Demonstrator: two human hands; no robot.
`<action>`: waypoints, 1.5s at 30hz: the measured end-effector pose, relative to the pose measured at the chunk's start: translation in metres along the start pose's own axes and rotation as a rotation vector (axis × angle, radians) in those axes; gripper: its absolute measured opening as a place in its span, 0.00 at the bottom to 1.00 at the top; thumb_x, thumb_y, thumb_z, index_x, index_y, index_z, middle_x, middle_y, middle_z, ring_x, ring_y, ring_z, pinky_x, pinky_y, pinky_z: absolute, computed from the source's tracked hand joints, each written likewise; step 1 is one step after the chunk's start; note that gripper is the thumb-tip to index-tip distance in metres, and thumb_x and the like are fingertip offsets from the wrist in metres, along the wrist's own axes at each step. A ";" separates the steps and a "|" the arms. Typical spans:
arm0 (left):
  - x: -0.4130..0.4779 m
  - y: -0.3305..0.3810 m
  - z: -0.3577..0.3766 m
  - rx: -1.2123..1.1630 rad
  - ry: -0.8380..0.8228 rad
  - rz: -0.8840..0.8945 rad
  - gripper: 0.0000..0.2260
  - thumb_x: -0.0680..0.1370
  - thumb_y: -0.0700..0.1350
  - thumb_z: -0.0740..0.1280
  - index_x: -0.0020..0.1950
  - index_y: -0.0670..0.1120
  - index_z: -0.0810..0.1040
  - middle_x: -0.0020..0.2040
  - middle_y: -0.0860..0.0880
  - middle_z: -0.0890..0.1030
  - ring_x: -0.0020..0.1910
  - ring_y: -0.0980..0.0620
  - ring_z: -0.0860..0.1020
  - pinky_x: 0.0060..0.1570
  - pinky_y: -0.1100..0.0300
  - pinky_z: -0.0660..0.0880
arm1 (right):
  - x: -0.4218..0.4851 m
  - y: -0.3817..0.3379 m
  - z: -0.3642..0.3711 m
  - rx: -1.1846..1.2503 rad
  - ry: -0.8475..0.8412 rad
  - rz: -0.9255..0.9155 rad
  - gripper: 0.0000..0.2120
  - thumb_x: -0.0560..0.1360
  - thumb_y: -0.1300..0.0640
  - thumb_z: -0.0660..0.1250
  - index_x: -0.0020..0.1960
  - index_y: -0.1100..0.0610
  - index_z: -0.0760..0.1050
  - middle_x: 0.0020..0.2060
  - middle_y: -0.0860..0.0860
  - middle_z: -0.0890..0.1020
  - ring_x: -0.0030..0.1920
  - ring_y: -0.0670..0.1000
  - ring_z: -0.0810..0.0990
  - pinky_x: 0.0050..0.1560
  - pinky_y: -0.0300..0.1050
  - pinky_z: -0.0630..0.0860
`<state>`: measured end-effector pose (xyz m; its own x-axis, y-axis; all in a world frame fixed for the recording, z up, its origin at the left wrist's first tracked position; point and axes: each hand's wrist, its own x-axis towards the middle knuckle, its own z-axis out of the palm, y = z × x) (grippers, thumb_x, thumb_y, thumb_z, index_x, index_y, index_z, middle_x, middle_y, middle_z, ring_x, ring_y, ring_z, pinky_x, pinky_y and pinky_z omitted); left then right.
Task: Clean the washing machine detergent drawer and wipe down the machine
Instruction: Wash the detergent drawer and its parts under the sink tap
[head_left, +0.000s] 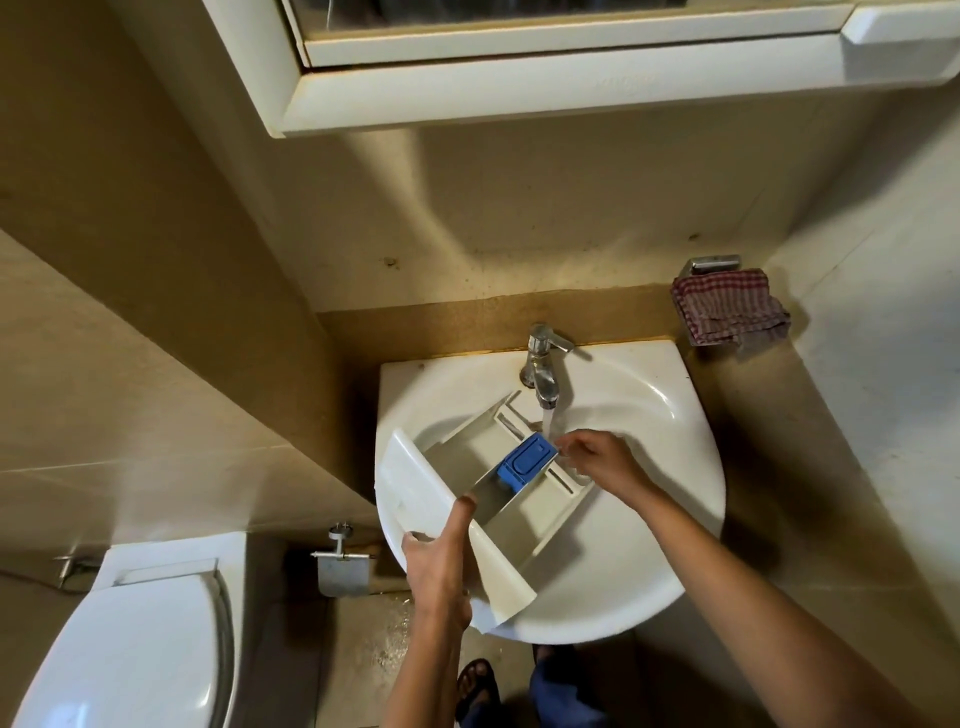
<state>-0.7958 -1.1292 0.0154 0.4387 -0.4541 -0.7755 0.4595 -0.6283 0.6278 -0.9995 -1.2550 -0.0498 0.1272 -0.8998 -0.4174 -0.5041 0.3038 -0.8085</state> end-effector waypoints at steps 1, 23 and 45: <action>-0.001 -0.001 0.001 -0.012 -0.005 0.005 0.27 0.70 0.52 0.75 0.60 0.42 0.65 0.46 0.45 0.74 0.42 0.49 0.74 0.44 0.51 0.73 | 0.001 -0.007 0.000 0.100 -0.002 0.047 0.07 0.77 0.60 0.65 0.47 0.52 0.81 0.40 0.49 0.83 0.40 0.48 0.80 0.42 0.41 0.76; -0.005 -0.076 0.054 -0.213 -0.155 -0.027 0.53 0.63 0.50 0.76 0.75 0.48 0.42 0.57 0.44 0.78 0.54 0.47 0.78 0.61 0.46 0.75 | 0.014 -0.012 0.009 -0.275 0.301 -0.139 0.26 0.70 0.75 0.60 0.66 0.62 0.71 0.66 0.59 0.73 0.68 0.57 0.70 0.67 0.41 0.64; 0.008 -0.102 0.066 -0.295 -0.385 -0.182 0.24 0.77 0.43 0.69 0.64 0.41 0.58 0.59 0.37 0.77 0.55 0.42 0.80 0.54 0.50 0.79 | -0.016 0.003 0.002 -0.941 0.165 -0.367 0.29 0.80 0.53 0.51 0.78 0.59 0.47 0.75 0.50 0.45 0.73 0.59 0.31 0.71 0.50 0.29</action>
<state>-0.8904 -1.1102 -0.0593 0.0411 -0.5880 -0.8078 0.7248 -0.5389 0.4292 -1.0017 -1.2394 -0.0468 0.3251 -0.9414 -0.0902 -0.9332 -0.3038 -0.1920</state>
